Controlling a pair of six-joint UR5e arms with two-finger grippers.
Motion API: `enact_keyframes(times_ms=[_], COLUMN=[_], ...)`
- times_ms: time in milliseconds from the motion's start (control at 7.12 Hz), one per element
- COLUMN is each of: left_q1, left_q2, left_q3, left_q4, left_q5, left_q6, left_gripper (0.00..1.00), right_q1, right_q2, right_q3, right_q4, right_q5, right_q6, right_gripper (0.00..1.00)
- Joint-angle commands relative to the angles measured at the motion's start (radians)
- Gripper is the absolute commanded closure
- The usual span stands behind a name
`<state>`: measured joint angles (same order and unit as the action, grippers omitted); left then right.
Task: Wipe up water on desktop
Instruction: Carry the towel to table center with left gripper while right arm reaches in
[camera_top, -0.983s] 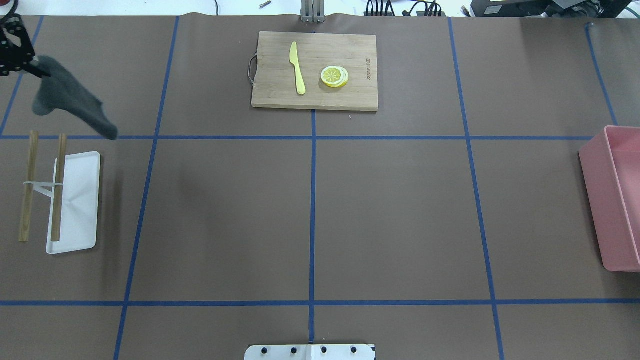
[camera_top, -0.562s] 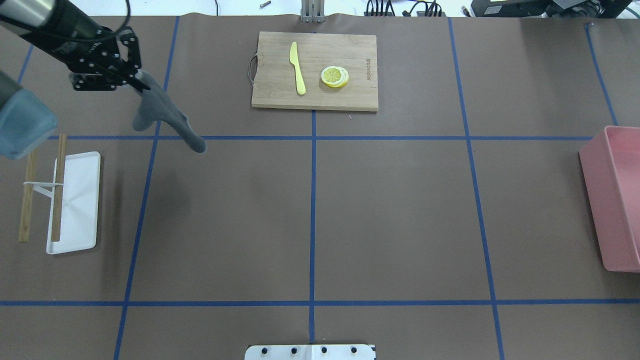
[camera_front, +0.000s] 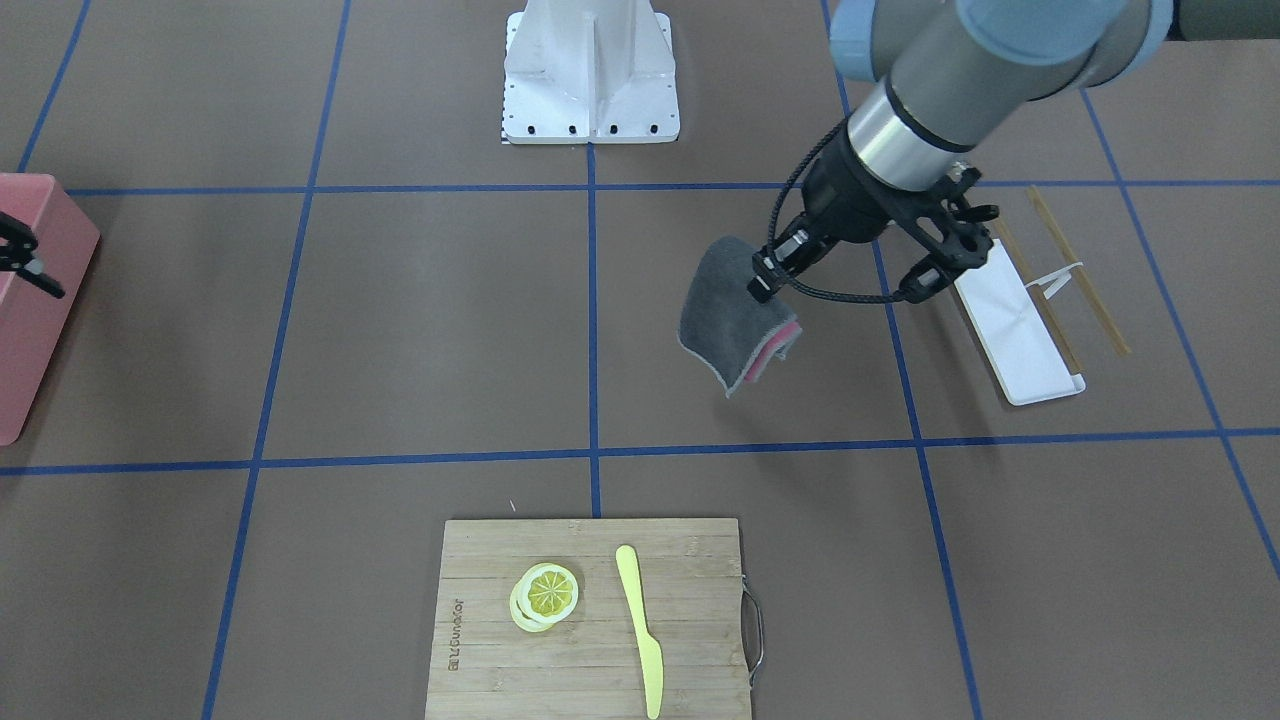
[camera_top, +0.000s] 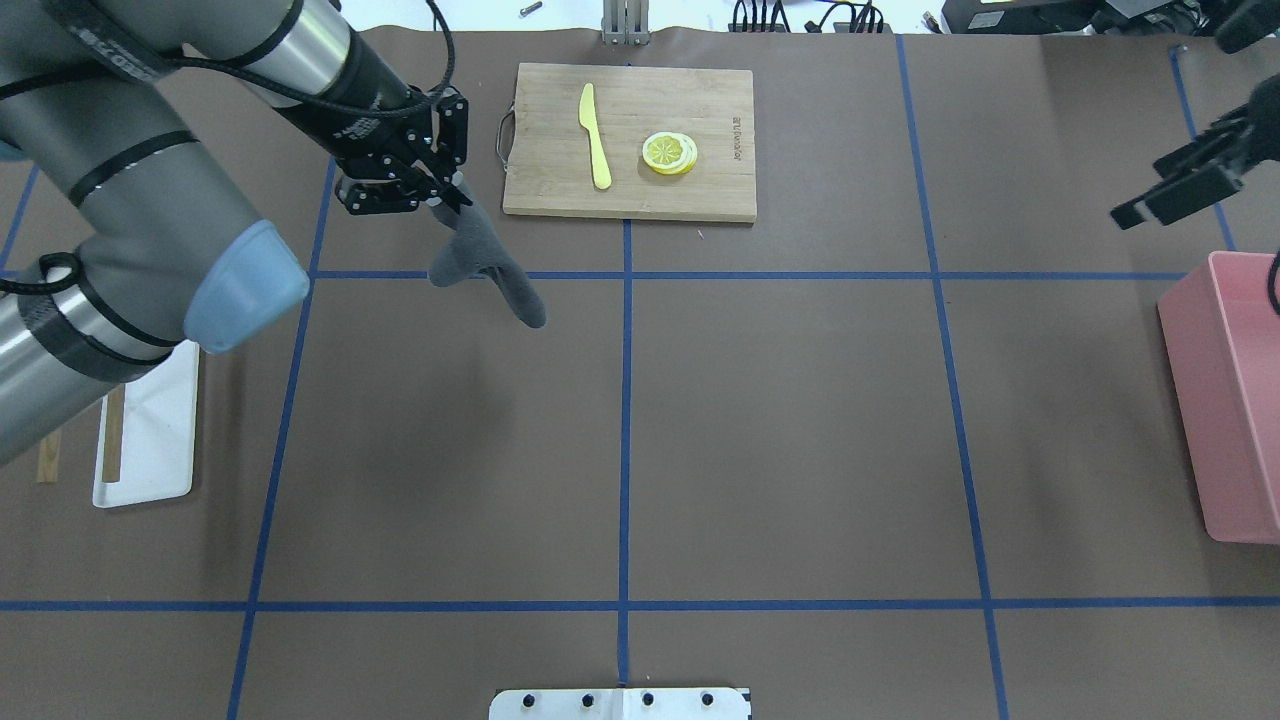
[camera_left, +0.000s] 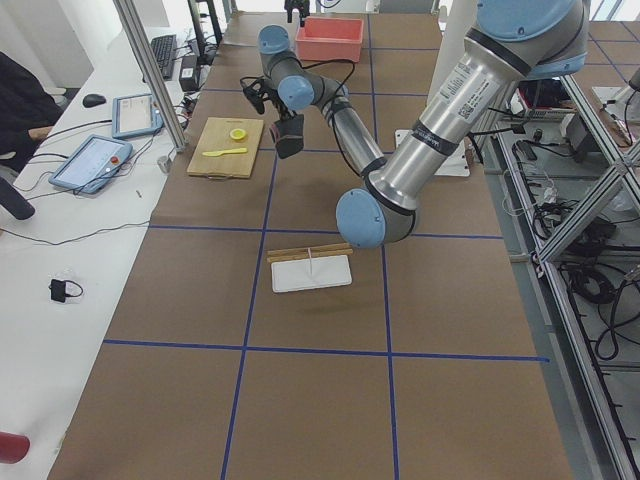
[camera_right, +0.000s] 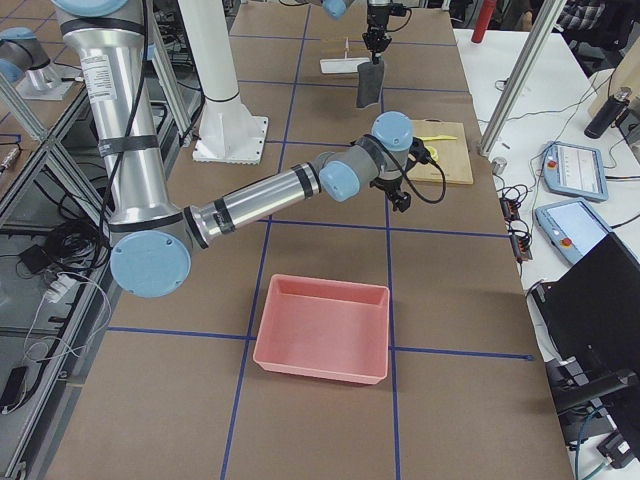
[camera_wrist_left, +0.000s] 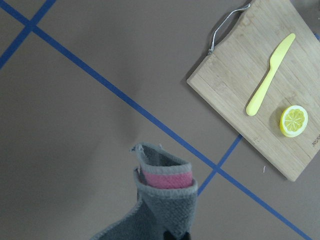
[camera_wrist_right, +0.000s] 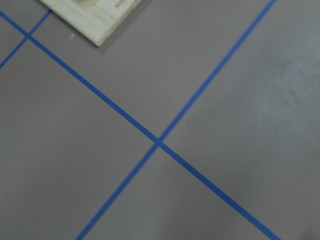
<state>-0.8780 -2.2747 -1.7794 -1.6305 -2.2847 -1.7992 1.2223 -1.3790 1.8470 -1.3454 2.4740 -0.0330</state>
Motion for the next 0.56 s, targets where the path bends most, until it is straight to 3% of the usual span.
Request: enact_keyframes(times_ms=[0, 140, 281, 421], left_q1=[0.072, 0.079, 0.089, 0.102], left_q2=[-0.074, -0.094, -0.111, -0.118], left_q3=[0.014, 0.027, 0.029, 0.034], left_q4=[-0.005, -0.003, -0.003, -0.003], left_q5=[0.066, 0.068, 0.068, 0.068], left_q6=[-0.122, -0.152, -0.185, -0.199], left_gripper=[1.0, 1.0, 1.0, 1.0], right_q1=[-0.219, -0.351, -0.465, -0.528], right_q2=[0.118, 0.158, 0.164, 0.164], right_q3=[0.032, 0.038, 0.038, 0.034], right_q4=[0.03, 0.14, 0.255, 0.334], right_q5=[-0.137, -0.287, -0.382, -0.438], right_q6=[0.149, 0.279, 0.464, 0.519], right_gripper=[0.0, 0.0, 0.0, 0.0])
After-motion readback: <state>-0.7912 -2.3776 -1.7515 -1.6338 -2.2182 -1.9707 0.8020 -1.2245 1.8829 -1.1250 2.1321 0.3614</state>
